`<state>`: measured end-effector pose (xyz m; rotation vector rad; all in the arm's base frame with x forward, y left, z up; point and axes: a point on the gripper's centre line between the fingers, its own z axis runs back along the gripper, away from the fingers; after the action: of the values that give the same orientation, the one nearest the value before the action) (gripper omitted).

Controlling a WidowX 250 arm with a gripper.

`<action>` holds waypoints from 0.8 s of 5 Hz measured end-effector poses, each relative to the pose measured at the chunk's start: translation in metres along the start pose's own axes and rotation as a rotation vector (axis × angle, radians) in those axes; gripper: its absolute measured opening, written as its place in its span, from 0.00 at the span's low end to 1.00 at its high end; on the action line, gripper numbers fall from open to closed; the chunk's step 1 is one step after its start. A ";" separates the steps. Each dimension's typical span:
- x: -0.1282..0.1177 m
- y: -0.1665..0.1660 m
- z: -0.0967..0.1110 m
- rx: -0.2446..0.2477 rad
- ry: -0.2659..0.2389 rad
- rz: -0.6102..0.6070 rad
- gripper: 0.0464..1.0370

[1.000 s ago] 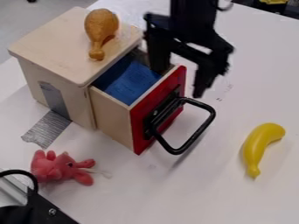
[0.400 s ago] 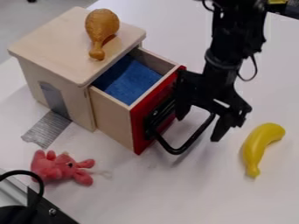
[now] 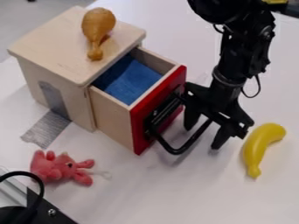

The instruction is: Close the drawer

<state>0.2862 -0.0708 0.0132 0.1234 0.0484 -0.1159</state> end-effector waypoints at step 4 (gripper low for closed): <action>-0.013 0.106 -0.012 0.056 0.075 0.145 0.08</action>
<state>0.2858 0.0365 0.0148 0.1864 0.1106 0.0321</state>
